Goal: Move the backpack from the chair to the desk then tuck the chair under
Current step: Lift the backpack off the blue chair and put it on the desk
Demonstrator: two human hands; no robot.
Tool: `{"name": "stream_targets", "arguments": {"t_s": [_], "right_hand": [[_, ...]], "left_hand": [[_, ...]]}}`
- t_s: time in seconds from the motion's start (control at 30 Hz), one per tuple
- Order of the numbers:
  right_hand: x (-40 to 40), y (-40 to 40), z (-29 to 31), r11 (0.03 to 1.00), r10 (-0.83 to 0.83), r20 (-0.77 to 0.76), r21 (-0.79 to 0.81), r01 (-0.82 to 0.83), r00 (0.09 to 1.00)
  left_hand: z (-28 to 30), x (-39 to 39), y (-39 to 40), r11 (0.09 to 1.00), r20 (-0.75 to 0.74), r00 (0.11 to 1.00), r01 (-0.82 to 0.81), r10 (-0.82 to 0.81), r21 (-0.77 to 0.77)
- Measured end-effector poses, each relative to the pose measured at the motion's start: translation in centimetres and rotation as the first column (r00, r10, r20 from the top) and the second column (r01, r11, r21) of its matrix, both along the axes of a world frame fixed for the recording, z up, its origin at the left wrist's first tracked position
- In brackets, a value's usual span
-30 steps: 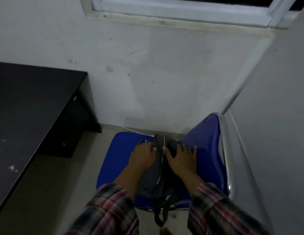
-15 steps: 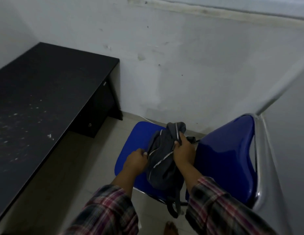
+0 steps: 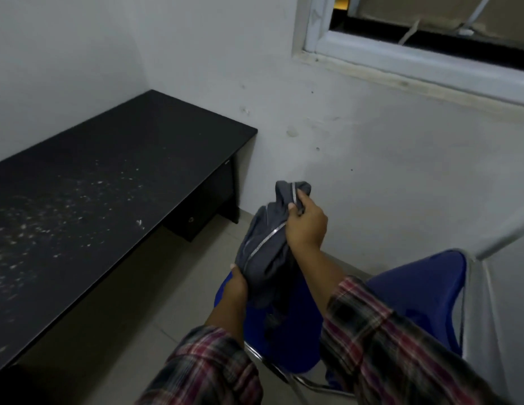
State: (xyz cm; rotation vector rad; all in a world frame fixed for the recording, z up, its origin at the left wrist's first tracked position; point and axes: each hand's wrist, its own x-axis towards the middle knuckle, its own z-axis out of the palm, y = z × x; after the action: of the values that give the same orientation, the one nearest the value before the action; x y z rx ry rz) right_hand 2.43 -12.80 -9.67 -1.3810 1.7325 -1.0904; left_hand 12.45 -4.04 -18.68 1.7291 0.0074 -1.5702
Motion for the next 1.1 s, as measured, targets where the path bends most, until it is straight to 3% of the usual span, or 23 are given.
{"name": "stream_targets", "arguments": {"t_s": [0.07,0.13,0.23,0.3,0.63,0.8,1.0,1.1], "right_hand": [[1.2,-0.6,2.2,0.997,0.051,0.013,-0.053,-0.051,0.999],[2.5,-1.2,4.3,0.987,0.109,0.028,-0.123,-0.105,0.994],[4.7,-1.9,7.3,0.957,0.199,0.059,-0.228,-0.181,0.978],[6.1,-2.4,9.2,0.934,0.248,0.070,-0.283,-0.219,0.966],[15.1,-9.5,16.4,0.793,0.412,0.006,-0.495,-0.355,0.911],[22.1,-15.3,19.5,0.754,0.464,0.016,-0.533,-0.385,0.886],[30.6,-22.9,20.6,0.751,0.513,0.126,-0.544,-0.373,0.849],[34.0,-26.8,19.8,0.775,0.536,0.231,-0.516,-0.365,0.812]], "left_hand": [[1.6,-0.1,0.0,0.983,-0.181,0.968,-0.159,0.174,0.093],[3.2,0.2,0.0,0.967,-0.341,0.907,-0.207,0.247,0.150],[5.0,1.0,-1.3,0.906,-0.618,0.712,-0.422,0.332,0.000],[6.6,1.7,-2.5,0.836,-0.704,0.612,-0.546,0.362,-0.045],[13.3,11.4,-11.9,0.638,-0.745,0.574,-0.723,0.340,-0.267],[15.8,18.8,-18.8,0.597,-0.720,0.603,-0.732,0.344,-0.328],[17.1,29.3,-26.9,0.534,-0.684,0.627,-0.748,0.372,-0.395],[16.8,33.9,-30.7,0.437,-0.707,0.583,-0.800,0.400,-0.412]]}}
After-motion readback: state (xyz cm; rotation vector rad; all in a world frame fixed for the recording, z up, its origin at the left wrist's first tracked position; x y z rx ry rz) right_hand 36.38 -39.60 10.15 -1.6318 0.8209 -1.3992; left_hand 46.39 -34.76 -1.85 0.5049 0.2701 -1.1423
